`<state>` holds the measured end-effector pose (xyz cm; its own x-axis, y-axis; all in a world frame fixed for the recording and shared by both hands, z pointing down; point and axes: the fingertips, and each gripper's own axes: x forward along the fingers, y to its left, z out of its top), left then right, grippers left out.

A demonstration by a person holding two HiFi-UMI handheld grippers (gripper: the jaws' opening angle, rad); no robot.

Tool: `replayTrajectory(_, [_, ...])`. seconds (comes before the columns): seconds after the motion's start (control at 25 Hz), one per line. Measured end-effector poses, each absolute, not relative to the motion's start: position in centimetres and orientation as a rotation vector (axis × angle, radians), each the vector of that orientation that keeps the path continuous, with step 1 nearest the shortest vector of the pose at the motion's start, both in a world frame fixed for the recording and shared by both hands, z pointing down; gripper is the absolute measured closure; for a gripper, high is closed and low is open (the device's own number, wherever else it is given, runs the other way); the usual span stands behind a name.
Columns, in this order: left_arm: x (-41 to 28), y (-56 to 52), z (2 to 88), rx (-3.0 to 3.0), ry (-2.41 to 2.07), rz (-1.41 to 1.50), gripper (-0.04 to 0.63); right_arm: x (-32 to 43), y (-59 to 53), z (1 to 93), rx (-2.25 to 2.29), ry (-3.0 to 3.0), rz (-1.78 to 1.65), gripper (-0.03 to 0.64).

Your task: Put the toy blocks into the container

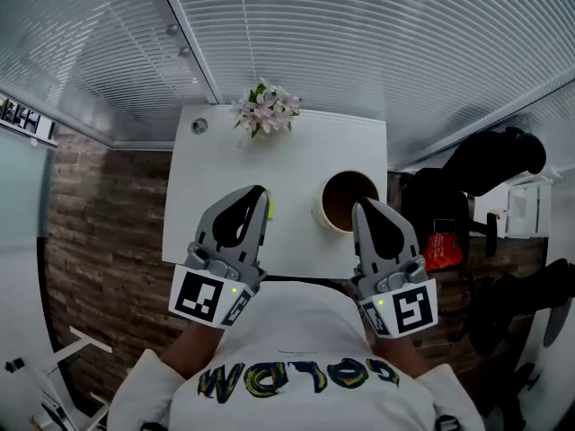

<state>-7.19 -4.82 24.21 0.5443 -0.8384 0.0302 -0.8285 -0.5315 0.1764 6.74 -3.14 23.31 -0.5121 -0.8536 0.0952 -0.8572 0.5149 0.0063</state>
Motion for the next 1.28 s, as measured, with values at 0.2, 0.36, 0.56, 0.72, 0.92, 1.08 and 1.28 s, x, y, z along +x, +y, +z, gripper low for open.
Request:
replayTrajectory(0.2, [-7.6, -5.0, 25.4, 2.6, -1.399, -0.066, 0.575, 6.1, -3.2, 23.9, 1.498, -2.648, 0.081, 0.609])
replayTrajectory(0.36, [-8.0, -4.7, 27.0, 2.571, -1.386, -0.052, 0.575, 5.4, -3.2, 25.4, 1.474, -2.635, 0.114, 0.609])
replayTrajectory(0.56, [-8.5, -4.8, 29.6, 2.523, -1.37, -0.001, 0.575, 4.9, -3.1, 27.5, 1.458, -2.62, 0.181, 0.609])
replayTrajectory(0.72, [-9.1, -4.8, 31.1, 2.515, -1.363, 0.018, 0.575, 4.7, -3.1, 28.3, 1.452, -2.618, 0.201, 0.609])
replayTrajectory(0.92, [-8.6, -4.3, 32.4, 2.614, -1.286, 0.028, 0.491, 4.4, -3.1, 28.6, 1.434, -2.623, 0.194, 0.609])
replayTrajectory(1.08, [-8.5, -4.4, 35.2, 2.633, -1.259, 0.095, 0.463, 4.3, -3.0, 28.7, 1.435, -2.631, 0.192, 0.609])
replayTrajectory(1.28, [-8.7, -4.2, 39.5, 2.669, -1.204, 0.217, 0.418, 4.2, -2.8, 29.0, 1.434, -2.632, 0.196, 0.609])
